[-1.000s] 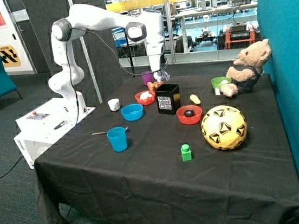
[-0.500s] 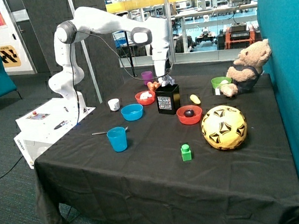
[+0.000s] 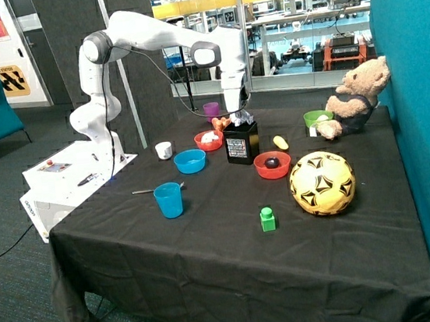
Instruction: Throw away the rubbish paper
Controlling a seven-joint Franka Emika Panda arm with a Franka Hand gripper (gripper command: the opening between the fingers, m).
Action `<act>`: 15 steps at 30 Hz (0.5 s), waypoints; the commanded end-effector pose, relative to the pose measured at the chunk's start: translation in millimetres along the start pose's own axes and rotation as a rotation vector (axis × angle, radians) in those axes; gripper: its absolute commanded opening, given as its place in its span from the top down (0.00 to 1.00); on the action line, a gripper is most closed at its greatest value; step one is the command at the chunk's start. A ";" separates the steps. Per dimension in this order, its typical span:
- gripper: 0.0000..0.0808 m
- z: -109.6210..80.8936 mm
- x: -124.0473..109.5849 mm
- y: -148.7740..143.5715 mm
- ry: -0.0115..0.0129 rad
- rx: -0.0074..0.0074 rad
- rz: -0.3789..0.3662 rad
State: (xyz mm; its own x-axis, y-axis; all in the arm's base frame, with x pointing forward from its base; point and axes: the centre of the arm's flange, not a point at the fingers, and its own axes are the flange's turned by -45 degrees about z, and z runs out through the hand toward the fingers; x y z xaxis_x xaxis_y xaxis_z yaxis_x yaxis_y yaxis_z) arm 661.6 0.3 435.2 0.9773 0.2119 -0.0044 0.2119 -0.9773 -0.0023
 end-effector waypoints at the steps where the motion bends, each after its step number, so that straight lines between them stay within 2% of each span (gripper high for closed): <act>1: 0.26 3.2 -4.4 1.5 0.0044 -0.0023 0.002; 6: 0.24 4.1 -6.6 4.4 0.0044 -0.0023 0.006; 15: 0.06 6.1 -9.5 11.0 0.0044 -0.0023 0.008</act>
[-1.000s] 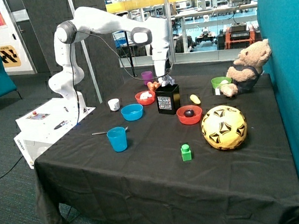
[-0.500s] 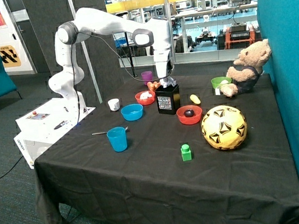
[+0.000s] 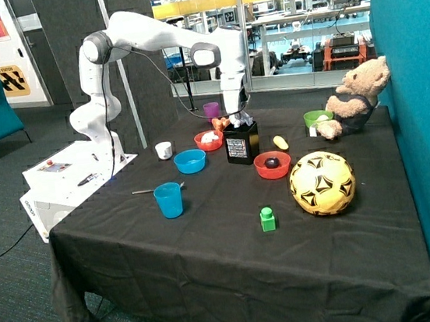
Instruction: Throw away the rubbish paper
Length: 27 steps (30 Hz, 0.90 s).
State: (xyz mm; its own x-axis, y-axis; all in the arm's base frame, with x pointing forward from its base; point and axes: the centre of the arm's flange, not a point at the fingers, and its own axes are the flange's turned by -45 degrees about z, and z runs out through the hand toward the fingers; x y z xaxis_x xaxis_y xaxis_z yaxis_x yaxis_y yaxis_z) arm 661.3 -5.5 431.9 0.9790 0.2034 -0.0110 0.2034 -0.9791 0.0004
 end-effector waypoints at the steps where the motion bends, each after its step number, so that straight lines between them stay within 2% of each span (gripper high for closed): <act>1: 0.05 3.8 -8.8 6.1 0.0110 0.0004 0.001; 11: 0.00 10.3 -13.8 7.3 0.0110 0.0004 -0.002; 27: 0.02 5.1 -21.4 0.0 0.0110 0.0003 -0.015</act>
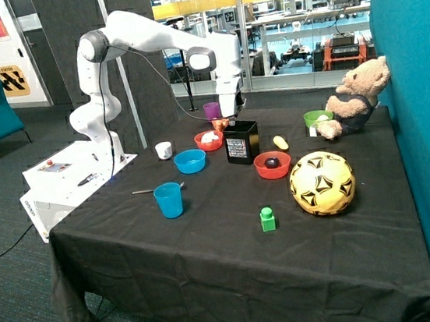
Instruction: Throw away the rubbish paper
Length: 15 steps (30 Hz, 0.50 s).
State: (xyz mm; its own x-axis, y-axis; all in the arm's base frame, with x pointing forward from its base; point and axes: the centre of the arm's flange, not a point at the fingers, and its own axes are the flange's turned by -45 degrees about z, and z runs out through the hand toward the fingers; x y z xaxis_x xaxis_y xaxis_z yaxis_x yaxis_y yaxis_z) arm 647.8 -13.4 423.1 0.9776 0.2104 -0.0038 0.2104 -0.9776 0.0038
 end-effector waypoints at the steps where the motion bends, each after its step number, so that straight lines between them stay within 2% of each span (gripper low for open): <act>1: 0.02 -4.6 -8.5 -6.2 0.0039 0.0037 -0.018; 6: 0.06 -6.8 -23.3 -12.5 0.0039 0.0037 -0.035; 15: 0.06 -6.6 -46.5 -15.8 0.0039 0.0037 -0.050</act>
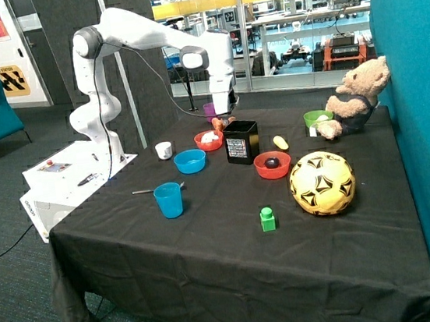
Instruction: Throw away the rubbish paper
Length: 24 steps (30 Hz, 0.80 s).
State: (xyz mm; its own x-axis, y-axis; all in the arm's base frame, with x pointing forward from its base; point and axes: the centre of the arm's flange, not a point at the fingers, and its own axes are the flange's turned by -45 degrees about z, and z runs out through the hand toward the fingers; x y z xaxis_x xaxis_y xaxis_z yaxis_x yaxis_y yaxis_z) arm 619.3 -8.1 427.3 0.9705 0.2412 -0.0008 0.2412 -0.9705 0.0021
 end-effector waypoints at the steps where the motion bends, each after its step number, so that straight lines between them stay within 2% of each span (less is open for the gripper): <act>1: 0.07 -3.4 -22.5 -5.8 0.0008 0.0021 -0.026; 2: 0.04 -4.4 -25.7 -6.3 0.0008 0.0021 -0.026; 4: 0.06 -6.0 -31.7 -7.8 0.0008 0.0021 -0.023; 7: 0.01 -7.2 -41.8 -14.2 0.0008 0.0021 -0.047; 8: 0.04 -7.3 -45.0 -17.3 0.0008 0.0021 -0.053; 24: 0.12 -4.1 -88.3 -86.3 0.0010 0.0020 -0.216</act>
State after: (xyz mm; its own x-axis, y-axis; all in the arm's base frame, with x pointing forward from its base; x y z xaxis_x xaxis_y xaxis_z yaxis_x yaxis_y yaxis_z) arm 540.8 28.0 431.0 0.9278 0.3731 0.0006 0.3731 -0.9278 0.0036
